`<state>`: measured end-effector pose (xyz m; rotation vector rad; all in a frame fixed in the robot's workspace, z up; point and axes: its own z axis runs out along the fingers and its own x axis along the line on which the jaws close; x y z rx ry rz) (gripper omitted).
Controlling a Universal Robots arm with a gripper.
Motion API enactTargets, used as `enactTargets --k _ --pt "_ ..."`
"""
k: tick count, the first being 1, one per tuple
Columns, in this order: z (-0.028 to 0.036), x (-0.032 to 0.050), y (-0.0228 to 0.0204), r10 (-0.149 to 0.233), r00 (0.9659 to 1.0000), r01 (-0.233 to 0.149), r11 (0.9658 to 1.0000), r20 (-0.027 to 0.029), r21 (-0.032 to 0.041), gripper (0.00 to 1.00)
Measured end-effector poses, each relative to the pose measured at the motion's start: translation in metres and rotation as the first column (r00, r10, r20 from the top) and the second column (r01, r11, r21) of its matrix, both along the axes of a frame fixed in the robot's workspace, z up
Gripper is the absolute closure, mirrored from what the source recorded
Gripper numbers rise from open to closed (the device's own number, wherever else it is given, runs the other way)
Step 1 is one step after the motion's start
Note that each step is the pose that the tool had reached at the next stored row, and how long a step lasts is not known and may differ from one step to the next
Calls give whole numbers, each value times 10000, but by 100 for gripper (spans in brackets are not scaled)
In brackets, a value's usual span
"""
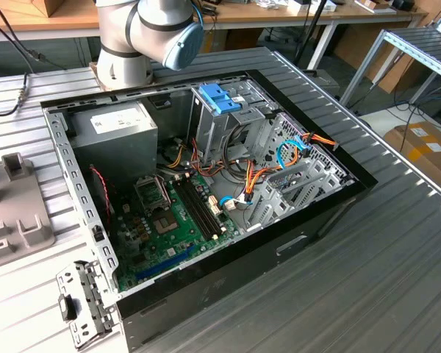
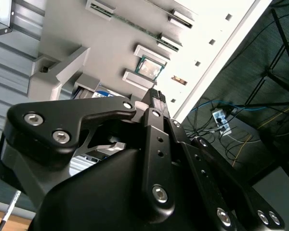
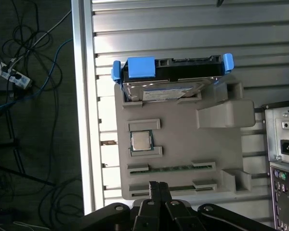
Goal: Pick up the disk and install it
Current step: 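Reach for the disk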
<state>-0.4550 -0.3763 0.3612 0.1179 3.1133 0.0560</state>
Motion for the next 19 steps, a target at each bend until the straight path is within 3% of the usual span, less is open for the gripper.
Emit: enactTargets --k 19 --pt "-31 62 1 0 10000 0 10000 1 0 89"
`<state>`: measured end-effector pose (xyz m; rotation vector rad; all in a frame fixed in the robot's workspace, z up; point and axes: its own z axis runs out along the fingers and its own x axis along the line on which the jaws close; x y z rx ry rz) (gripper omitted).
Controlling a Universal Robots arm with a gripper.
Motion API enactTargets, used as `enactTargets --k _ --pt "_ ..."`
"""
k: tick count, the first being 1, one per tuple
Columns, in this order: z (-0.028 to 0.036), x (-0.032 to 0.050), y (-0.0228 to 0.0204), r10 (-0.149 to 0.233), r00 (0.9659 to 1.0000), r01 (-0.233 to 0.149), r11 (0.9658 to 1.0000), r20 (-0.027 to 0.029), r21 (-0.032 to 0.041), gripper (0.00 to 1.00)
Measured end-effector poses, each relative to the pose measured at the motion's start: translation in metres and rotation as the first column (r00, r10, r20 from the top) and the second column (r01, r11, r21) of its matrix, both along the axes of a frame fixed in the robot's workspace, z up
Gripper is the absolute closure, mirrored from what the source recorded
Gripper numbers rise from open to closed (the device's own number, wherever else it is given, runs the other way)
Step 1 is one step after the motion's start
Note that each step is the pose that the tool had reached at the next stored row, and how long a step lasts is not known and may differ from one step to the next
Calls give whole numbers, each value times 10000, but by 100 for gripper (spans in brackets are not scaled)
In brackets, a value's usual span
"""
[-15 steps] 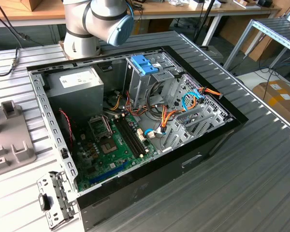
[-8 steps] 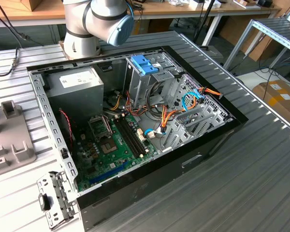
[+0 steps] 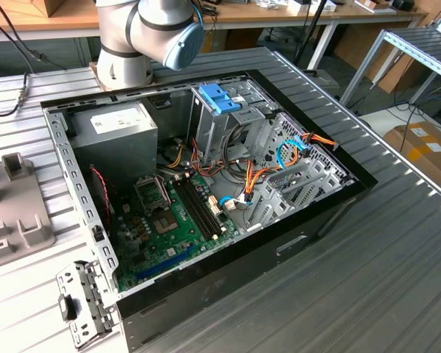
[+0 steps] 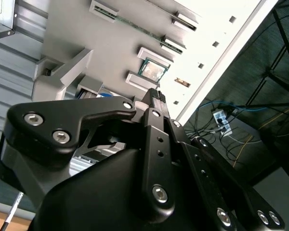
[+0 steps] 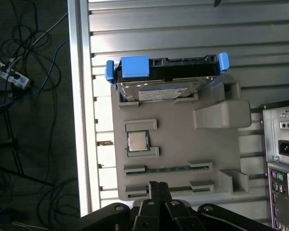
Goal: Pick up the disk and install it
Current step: 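Reach for the disk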
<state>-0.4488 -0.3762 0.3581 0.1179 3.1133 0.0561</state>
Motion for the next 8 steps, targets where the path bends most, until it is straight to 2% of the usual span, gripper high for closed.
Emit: enactTargets --k 8 --pt "-17 65 17 -1 10000 1 10000 -2 -10 89"
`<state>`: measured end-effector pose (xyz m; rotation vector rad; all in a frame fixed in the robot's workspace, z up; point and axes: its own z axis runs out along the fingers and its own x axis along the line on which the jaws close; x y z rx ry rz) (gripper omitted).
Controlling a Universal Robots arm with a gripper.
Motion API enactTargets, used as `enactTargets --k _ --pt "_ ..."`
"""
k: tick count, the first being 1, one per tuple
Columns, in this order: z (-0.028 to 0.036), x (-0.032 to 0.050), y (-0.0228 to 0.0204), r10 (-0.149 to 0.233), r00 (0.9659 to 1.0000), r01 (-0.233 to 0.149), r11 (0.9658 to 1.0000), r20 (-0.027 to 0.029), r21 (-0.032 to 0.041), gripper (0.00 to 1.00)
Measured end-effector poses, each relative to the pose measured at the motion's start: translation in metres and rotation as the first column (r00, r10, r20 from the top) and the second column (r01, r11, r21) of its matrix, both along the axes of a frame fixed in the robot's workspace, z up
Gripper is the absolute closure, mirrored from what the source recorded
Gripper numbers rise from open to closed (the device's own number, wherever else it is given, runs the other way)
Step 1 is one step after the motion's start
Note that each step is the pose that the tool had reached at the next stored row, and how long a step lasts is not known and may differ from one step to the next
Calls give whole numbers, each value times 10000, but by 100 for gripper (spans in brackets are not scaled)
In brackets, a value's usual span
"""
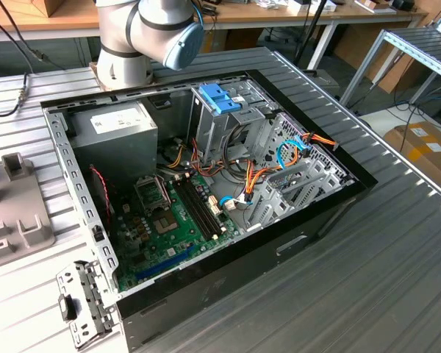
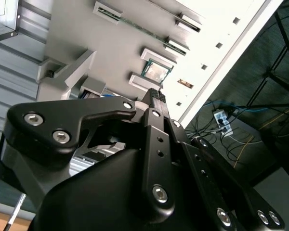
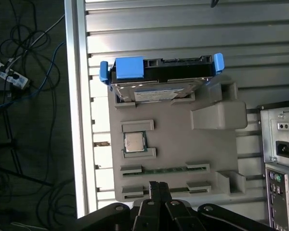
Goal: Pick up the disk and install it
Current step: 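Reach for the disk, then pick up the disk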
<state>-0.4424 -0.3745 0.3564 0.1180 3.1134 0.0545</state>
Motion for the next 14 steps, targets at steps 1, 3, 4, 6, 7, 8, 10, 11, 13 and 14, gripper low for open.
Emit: enactTargets --k 1,3,4,6,7,8,10,11,13,14 --pt "-1 6 9 2 10000 -2 10000 -1 -4 89" --pt "-4 12 30 1 10000 -1 10000 0 -9 89" --pt "-4 15 41 1 10000 -1 10000 0 -10 89" --pt "-5 17 50 2 10000 -2 10000 1 -10 89" --pt "-5 17 50 2 10000 -2 10000 1 -10 89" --pt "-5 17 51 3 10000 -3 10000 1 -10 89" --pt "-4 17 53 1 10000 -1 10000 0 -10 89" --pt "-4 17 53 1 10000 -1 10000 0 -10 89" --pt "-4 17 53 2 10000 -2 10000 0 -10 89" --pt "-4 17 53 1 10000 -1 10000 0 -10 89"
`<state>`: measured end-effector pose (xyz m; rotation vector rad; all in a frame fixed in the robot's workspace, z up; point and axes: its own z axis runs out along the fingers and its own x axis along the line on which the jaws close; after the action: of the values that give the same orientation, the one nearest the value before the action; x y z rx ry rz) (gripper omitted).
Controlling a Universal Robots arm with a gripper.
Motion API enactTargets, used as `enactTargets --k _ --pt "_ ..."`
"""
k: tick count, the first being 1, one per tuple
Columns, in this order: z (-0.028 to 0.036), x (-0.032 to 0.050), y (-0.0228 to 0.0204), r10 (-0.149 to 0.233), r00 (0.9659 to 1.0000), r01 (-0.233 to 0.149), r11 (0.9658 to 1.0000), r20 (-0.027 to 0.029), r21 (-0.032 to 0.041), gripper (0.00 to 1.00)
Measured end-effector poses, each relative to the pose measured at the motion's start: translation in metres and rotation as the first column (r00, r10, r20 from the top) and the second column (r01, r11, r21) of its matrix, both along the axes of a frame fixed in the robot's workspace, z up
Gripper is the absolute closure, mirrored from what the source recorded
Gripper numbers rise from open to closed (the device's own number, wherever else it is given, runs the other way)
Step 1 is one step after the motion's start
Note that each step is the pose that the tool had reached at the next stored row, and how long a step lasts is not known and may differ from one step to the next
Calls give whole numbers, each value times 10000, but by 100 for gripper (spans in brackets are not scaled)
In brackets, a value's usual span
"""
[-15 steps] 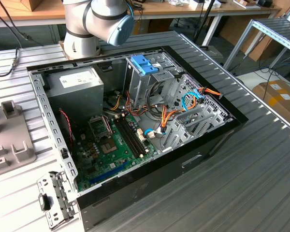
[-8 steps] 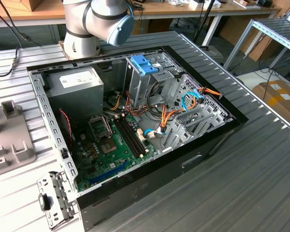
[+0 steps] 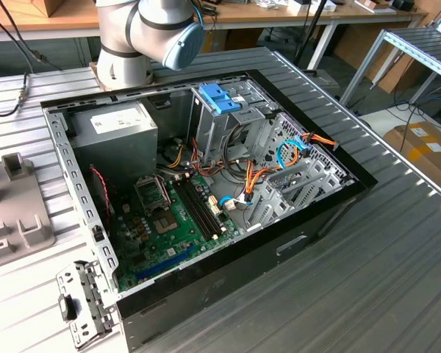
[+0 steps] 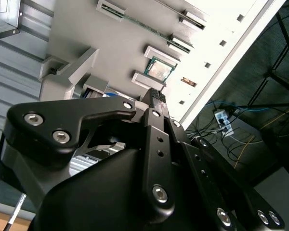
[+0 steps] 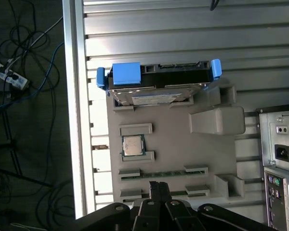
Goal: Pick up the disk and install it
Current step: 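Pick up the disk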
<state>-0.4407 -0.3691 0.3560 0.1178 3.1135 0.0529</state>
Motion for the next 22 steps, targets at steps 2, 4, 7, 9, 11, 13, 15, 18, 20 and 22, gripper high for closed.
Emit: enactTargets --k 2,4,7,9,11,13,15,18,20,22 --pt "0 0 0 0 10000 0 10000 1 0 89" --pt "0 0 3 -1 10000 1 10000 1 0 89" --pt "0 2 13 -2 10000 2 10000 0 0 89" --pt "-1 5 39 0 10000 0 10000 -1 -3 89" --pt "-1 11 80 0 10000 0 10000 0 -9 89" --pt "-1 16 117 -1 10000 1 10000 0 -15 89" --pt "-1 27 165 0 10000 0 10000 0 -21 89" --pt "-1 35 213 0 10000 0 10000 0 -22 89" --pt "-2 42 246 1 10000 -1 10000 1 -23 89" --pt "-5 62 281 94 10000 -94 10000 1 -23 89"
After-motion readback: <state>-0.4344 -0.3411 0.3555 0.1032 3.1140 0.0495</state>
